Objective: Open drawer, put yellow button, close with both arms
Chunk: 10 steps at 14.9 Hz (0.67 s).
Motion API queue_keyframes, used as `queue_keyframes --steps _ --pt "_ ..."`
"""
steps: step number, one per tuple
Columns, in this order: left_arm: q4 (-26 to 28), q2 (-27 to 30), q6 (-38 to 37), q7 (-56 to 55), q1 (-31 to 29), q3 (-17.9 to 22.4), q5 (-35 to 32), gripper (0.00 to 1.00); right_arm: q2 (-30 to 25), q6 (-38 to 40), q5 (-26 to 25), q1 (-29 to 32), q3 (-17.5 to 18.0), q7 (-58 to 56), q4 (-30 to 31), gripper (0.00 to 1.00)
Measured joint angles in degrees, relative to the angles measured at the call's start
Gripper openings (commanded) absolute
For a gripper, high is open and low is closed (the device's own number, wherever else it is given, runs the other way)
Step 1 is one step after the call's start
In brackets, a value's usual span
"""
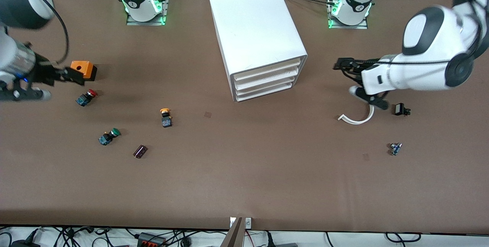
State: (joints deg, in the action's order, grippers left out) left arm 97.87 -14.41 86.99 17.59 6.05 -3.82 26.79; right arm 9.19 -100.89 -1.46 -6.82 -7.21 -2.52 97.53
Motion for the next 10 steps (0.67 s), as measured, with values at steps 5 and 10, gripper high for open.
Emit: queue_keyframes --steps 5,10 --pt "0.2 -11.7 -0.3 16.7 0.5 -3.1 21.2 1.0 11.5 -11.0 1.6 -4.9 0.5 0.2 -0.3 1.0" --pt "0.9 -18.6 -0.3 26.2 0.7 -5.7 31.6 0.71 18.8 -11.9 4.6 -8.6 0.5 0.4 -4.8 1.0"
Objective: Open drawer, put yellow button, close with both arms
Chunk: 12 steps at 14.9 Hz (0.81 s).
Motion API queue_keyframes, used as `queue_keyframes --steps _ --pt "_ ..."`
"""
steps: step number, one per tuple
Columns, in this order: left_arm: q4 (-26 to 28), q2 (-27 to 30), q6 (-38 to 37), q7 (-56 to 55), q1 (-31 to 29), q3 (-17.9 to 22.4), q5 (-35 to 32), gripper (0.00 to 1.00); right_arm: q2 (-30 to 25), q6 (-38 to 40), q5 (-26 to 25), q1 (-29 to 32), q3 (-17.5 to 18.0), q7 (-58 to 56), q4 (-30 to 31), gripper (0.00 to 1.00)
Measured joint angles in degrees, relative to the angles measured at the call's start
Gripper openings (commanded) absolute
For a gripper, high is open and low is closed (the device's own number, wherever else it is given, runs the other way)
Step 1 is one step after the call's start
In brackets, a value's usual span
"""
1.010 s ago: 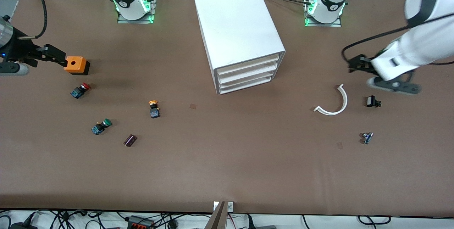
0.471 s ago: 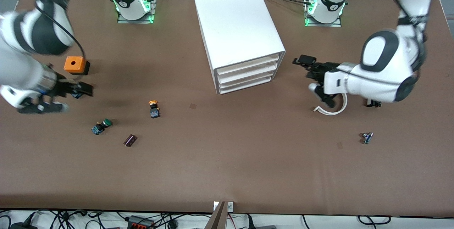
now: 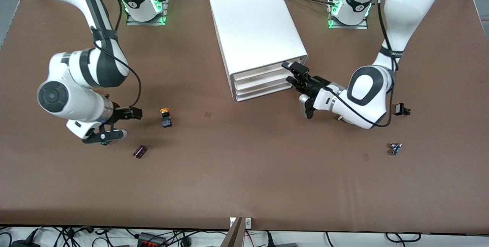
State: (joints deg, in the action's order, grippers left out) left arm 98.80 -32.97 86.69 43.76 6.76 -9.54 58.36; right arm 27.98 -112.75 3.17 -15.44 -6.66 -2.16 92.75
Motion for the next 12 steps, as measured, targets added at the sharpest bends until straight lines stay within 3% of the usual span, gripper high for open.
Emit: queue_keyframes --steps 4,7,12 --pt "3.3 -1.6 -0.5 8.2 0.0 -0.1 2.3 0.29 5.8 -1.0 0.1 -2.2 0.0 0.0 -2.5 1.0" --pt "4.3 -1.6 -0.8 9.8 0.0 -0.8 2.5 0.05 9.1 -3.7 1.0 -3.6 0.1 0.0 -2.9 1.0" --pt "4.3 -1.5 -1.3 9.8 -0.3 -1.1 2.9 0.01 13.1 -4.2 4.6 -4.8 0.6 -0.1 -3.0 1.0"
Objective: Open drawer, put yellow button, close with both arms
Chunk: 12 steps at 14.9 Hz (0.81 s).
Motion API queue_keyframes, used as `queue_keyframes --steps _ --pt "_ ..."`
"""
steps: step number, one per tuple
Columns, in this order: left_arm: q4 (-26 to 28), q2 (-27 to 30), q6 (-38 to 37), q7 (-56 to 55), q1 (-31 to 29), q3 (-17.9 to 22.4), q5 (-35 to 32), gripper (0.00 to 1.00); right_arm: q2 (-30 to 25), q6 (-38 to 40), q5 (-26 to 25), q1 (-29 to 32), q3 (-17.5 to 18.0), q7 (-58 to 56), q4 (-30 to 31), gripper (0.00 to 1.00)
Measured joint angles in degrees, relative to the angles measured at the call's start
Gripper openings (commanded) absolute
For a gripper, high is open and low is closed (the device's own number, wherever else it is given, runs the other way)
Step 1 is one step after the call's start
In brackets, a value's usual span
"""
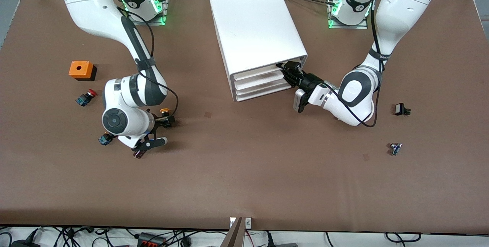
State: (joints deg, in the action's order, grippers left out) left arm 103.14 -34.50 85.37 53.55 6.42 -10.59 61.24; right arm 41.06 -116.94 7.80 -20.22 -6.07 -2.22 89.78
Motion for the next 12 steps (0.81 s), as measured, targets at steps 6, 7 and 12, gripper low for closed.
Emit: queue_keyframes --steps 6,7,12 --pt "-6.8 -3.1 0.2 -3.5 -1.7 0.7 0.0 0.01 0.7 0.2 0.2 -0.1 0.2 0.0 0.4 1.0" --pt "-8.9 -4.5 0.2 -4.7 -2.0 0.8 0.0 0.01 0.7 0.2 0.2 -0.1 0.2 0.0 0.4 1.0" --pt "-17.3 -9.8 -0.1 -8.2 -2.8 1.3 0.0 0.23 1.0 0.3 0.2 -0.1 0.2 0.0 1.0 0.87"
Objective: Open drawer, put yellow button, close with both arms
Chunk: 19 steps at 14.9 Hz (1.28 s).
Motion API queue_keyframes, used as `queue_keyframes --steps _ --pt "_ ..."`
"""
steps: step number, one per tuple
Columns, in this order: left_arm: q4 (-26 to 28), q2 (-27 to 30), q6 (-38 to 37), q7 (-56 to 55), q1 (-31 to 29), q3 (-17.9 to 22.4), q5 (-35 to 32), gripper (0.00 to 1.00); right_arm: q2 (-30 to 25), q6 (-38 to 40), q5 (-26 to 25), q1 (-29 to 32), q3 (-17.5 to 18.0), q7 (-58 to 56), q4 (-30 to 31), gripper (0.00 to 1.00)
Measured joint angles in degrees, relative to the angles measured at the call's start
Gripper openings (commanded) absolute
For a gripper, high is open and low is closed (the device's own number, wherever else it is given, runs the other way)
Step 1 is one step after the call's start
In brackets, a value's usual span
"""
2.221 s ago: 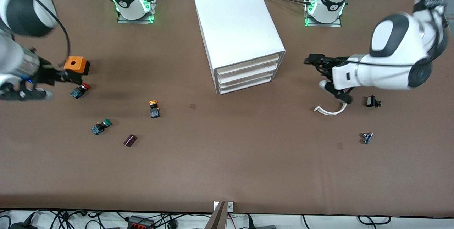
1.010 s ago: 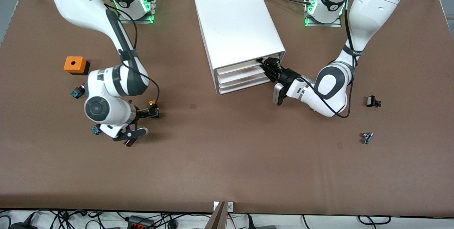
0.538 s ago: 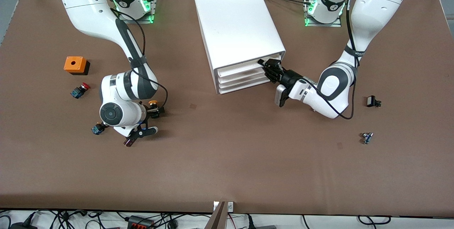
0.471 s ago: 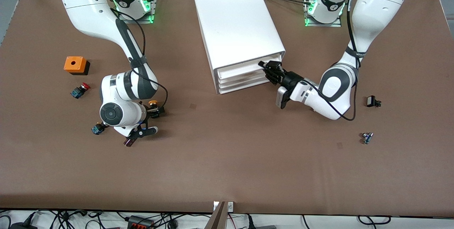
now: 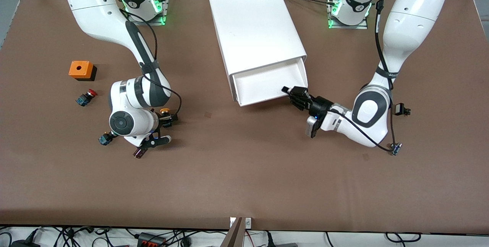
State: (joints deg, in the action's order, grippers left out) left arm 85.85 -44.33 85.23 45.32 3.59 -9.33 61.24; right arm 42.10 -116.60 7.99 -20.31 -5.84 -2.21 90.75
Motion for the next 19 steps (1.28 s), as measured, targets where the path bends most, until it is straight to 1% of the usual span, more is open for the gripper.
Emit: queue_keyframes --steps 1,2,4,7,8,9,12,13,16,19 --pt "-0.9 -0.5 -0.1 -0.2 -0.1 0.1 0.0 0.55 0.2 0.0 0.0 0.0 0.0 0.0 0.1 0.79" --pt "-1.3 -0.8 0.5 -0.2 -0.1 0.3 0.0 1.0 0.3 0.0 0.0 0.0 0.0 0.0 0.2 0.69" --pt "-1.8 -1.2 1.8 -0.2 -0.1 0.5 0.0 1.0 0.4 0.2 0.0 0.0 0.0 0.0 0.5 0.43" --pt "-2.9 -1.2 2.5 -0.5 -1.1 0.7 0.0 1.0 0.4 0.3 0.0 0.0 0.0 0.0 0.6 0.08" --pt "-3.6 -1.1 2.4 -1.9 -1.5 0.7 0.0 1.0 0.4 0.3 0.0 0.0 0.0 0.0 0.6 0.02" --pt "-4.1 -0.5 2.2 -4.3 -1.7 0.6 0.0 1.0 0.2 0.3 0.0 0.0 0.0 0.0 0.3 0.0" --pt "-5.2 3.2 2.0 -14.7 -1.6 0.6 -0.9 1.0 -0.8 -0.1 0.0 0.0 0.0 -0.1 -2.7 0.0" --pt "-5.3 5.0 2.0 -18.1 -1.5 0.6 -3.5 1.0 -1.5 -0.1 0.0 0.0 -0.1 -0.1 -4.3 0.0" --pt "-5.4 8.8 2.3 -28.1 -1.2 0.6 -14.2 1.0 -3.6 0.0 0.0 0.0 -0.1 -0.2 -9.2 0.0" --pt "-5.5 9.3 4.9 -34.9 -1.3 0.7 -24.9 1.0 -4.2 1.9 0.0 -1.0 0.1 -0.2 -16.5 0.0"
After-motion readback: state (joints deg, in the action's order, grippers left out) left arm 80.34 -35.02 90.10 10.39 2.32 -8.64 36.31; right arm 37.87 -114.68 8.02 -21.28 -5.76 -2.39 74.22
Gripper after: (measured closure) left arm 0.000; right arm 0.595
